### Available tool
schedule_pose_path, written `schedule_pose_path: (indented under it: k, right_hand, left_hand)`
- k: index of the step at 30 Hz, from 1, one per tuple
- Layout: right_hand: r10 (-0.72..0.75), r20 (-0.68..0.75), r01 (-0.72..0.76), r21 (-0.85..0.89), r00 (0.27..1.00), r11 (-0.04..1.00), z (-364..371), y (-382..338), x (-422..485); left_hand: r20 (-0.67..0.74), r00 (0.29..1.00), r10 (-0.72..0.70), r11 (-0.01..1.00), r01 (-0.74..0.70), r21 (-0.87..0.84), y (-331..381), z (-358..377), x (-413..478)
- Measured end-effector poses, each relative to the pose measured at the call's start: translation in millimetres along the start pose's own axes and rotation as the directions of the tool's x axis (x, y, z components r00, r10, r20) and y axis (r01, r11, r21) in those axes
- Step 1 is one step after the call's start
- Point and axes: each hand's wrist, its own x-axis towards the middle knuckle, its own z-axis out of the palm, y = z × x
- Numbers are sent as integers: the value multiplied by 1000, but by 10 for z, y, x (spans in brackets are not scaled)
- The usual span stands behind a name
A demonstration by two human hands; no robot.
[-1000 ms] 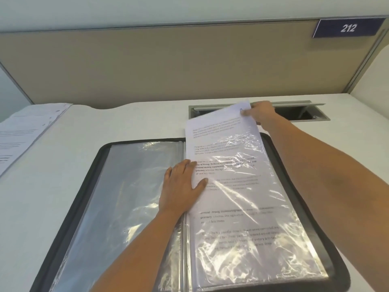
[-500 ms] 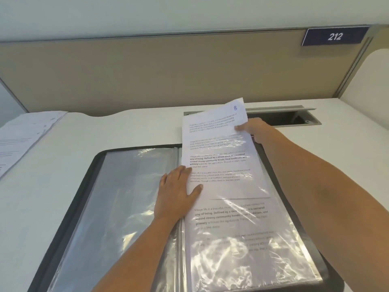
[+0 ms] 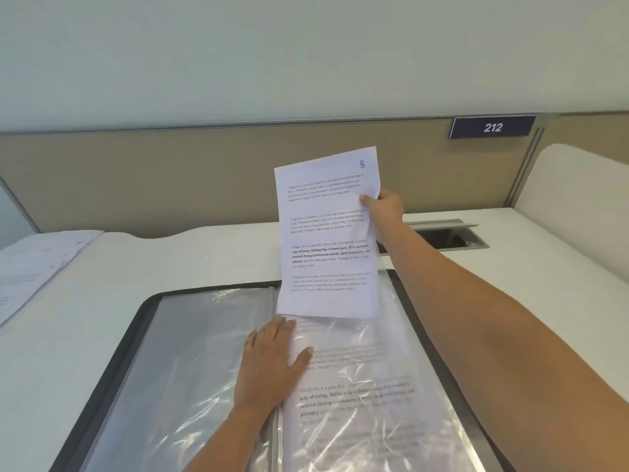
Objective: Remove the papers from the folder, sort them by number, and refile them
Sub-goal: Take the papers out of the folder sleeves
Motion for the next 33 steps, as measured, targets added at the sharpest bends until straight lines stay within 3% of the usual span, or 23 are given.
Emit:
schedule_pose_path:
  k: [4,9,14,19,21,25,29,33]
  right_hand:
    - [-36,18,35,59,999,998,-13,-194,-44]
    - [-42,44,26,311,998,950,-108,-550,-69]
    - [-68,-12,66,449,998,891,-217,-616,-151]
    - [-4,-154,107,668,988,736,-349,-664,-242]
    - [20,-164,102,703,986,704,-380,-652,-313]
    - [53,-147,76,750,988,657,-388,-552,-482]
    - [102,-100,10,759,990,651,-357,-447,-689]
    - [135,-9,-83,745,991,662,-324,-377,-917]
  left_hand:
    - [13,1000,8,1000,-8,-2,11,-19,1]
    - [13,1000,17,1000,-18,23,15,-32,11]
    - [95,995,-3,997,-5,81,26,-67,51]
    - [275,960,-62,997,72,-28,68,-226,127]
    - [281,956,-84,977,135,-167,64,-308,163]
    - [231,941,-249,718,339,-608,75,-554,154]
    - [295,899,-322,500,426,-754,30,-751,116]
    - [321,882,-344,281,423,-861,-47,-977,11]
